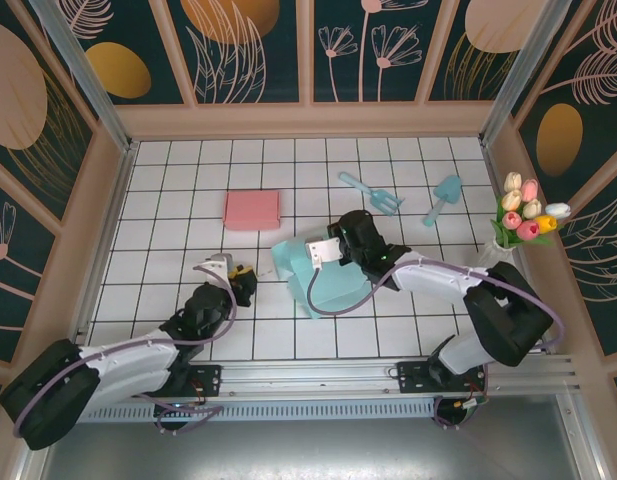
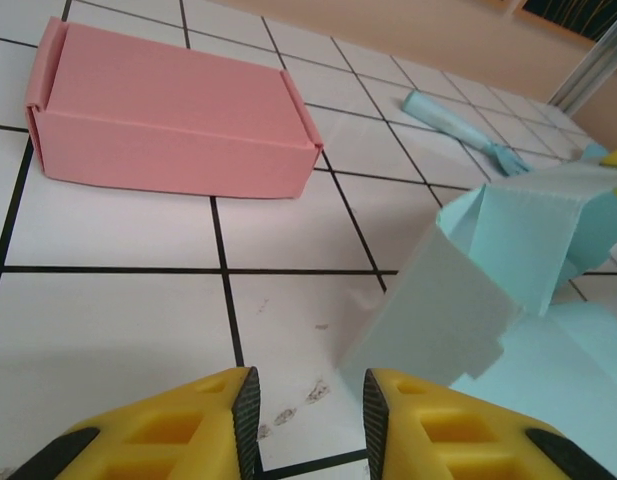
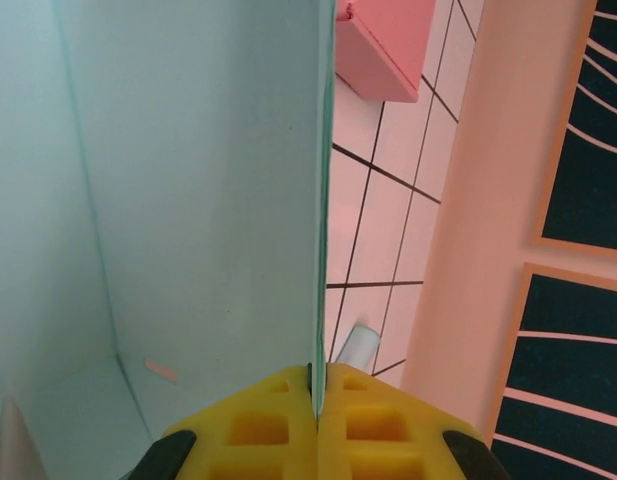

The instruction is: Fold the paper box

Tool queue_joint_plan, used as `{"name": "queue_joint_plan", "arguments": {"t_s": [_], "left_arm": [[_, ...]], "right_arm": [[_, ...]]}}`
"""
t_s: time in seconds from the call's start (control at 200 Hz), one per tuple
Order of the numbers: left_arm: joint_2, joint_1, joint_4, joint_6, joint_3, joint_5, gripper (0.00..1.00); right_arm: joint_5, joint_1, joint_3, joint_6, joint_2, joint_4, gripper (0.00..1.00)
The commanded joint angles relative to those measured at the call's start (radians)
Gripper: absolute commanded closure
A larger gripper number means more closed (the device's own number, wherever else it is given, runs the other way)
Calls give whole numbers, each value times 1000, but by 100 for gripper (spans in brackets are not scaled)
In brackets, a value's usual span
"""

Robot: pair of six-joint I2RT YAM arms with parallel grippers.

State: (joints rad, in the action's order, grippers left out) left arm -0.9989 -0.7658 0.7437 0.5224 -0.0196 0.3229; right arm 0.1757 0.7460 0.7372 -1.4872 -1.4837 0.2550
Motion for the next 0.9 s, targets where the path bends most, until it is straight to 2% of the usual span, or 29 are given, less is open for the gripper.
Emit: {"name": "queue_joint_plan", "arguments": {"t_s": [0.0, 0.175, 0.455, 0.59, 0.896], "left_arm": [[-52, -3, 95, -43, -3, -4, 62], [-195, -2, 148, -68, -53, -14, 60], [-389, -3, 273, -100, -132, -107, 58], [-456, -2, 326, -113, -150, -175, 56], [-525, -3, 352, -134, -171, -176, 56]], "right_arm": [[1, -4, -50, -34, -33, 19, 100], [2, -13, -98, -85, -28, 97, 100], [51, -13, -170, -177, -59, 240, 100], [55, -13, -171, -180, -73, 250, 100], [47, -12, -164, -168, -88, 240, 100]]}}
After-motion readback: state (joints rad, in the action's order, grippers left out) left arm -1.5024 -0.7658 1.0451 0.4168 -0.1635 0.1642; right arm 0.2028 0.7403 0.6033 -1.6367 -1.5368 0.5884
